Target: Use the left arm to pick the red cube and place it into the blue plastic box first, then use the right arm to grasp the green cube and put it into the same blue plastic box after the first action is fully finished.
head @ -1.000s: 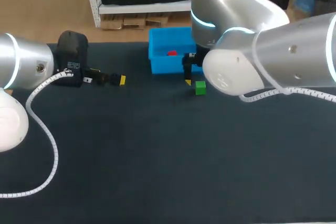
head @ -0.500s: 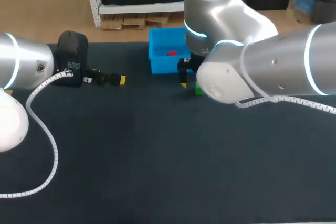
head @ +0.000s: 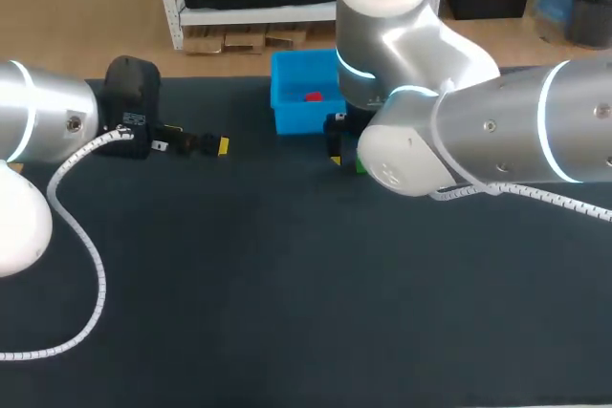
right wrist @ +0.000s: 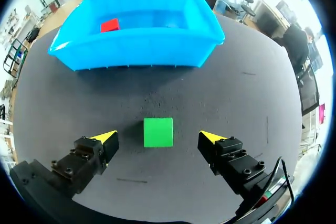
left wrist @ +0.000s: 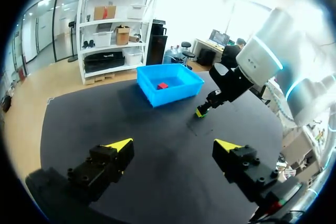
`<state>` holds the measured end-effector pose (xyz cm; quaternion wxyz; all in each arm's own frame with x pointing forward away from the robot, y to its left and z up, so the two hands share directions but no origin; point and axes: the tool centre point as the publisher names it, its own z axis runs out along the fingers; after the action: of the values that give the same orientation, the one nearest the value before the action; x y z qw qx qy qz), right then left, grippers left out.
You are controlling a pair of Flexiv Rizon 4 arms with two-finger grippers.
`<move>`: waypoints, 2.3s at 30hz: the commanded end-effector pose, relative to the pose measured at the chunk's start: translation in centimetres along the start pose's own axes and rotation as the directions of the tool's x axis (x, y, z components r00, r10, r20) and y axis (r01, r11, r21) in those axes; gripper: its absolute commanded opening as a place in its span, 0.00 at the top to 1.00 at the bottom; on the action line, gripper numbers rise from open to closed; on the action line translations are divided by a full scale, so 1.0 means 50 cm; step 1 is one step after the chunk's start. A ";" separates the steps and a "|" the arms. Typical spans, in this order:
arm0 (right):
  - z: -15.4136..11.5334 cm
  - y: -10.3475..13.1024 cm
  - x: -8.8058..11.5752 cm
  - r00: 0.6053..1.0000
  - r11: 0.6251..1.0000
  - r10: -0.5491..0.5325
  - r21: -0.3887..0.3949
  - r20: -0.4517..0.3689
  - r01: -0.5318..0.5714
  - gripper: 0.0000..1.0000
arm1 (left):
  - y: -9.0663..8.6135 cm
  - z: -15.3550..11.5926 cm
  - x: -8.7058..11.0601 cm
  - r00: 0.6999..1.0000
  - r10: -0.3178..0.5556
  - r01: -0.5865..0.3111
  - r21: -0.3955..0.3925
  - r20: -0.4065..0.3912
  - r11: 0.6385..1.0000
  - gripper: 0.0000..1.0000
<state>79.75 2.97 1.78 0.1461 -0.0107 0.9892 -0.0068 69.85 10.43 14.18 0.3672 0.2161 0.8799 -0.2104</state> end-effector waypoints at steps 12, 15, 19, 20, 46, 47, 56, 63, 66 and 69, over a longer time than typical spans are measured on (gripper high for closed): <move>0.022 0.001 -0.019 1.000 1.000 -0.008 0.006 0.005 0.008 0.00 | 0.005 -0.001 0.003 1.000 0.002 -0.002 0.011 0.008 1.000 0.00; 0.028 0.002 -0.018 1.000 1.000 -0.009 0.005 0.004 0.009 0.00 | 0.005 -0.001 0.003 1.000 0.002 -0.002 0.011 0.008 1.000 0.00; 0.034 0.002 -0.015 1.000 1.000 -0.003 0.003 -0.001 0.003 0.69 | 0.005 -0.001 0.003 1.000 0.002 -0.002 0.011 0.008 1.000 0.00; 0.034 0.002 -0.015 1.000 1.000 -0.002 0.003 -0.002 0.002 1.00 | 0.005 -0.001 0.003 1.000 0.002 -0.002 0.011 0.008 1.000 0.00; 0.000 -0.020 -0.012 0.999 1.000 0.024 -0.013 0.039 -0.024 1.00 | 0.005 -0.001 0.003 1.000 0.002 -0.002 0.011 0.008 1.000 0.00; -0.007 -0.019 -0.013 0.999 1.000 0.023 -0.016 0.048 -0.022 1.00 | 0.005 -0.001 0.003 1.000 0.002 -0.002 0.011 0.008 1.000 0.00; -0.105 -0.020 -0.040 0.987 0.998 0.031 -0.067 0.157 -0.021 1.00 | 0.005 -0.001 0.003 1.000 0.002 -0.002 0.011 0.008 1.000 0.00; -0.184 -0.026 -0.056 0.971 0.995 0.043 -0.101 0.235 -0.020 1.00 | 0.005 -0.001 0.003 1.000 0.002 -0.002 0.011 0.008 1.000 0.00; -0.201 -0.030 -0.061 0.968 0.994 0.044 -0.104 0.247 -0.019 1.00 | 0.005 -0.001 0.003 1.000 0.002 -0.002 0.011 0.008 1.000 0.00; -0.207 -0.029 -0.061 0.967 0.993 0.049 -0.113 0.251 -0.022 1.00 | 0.005 -0.001 0.003 1.000 0.002 -0.002 0.011 0.008 1.000 0.00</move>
<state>80.91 2.18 12.00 0.2379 -0.0047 0.9701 0.0479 69.85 10.43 14.18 0.3672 0.2160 0.8799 -0.2104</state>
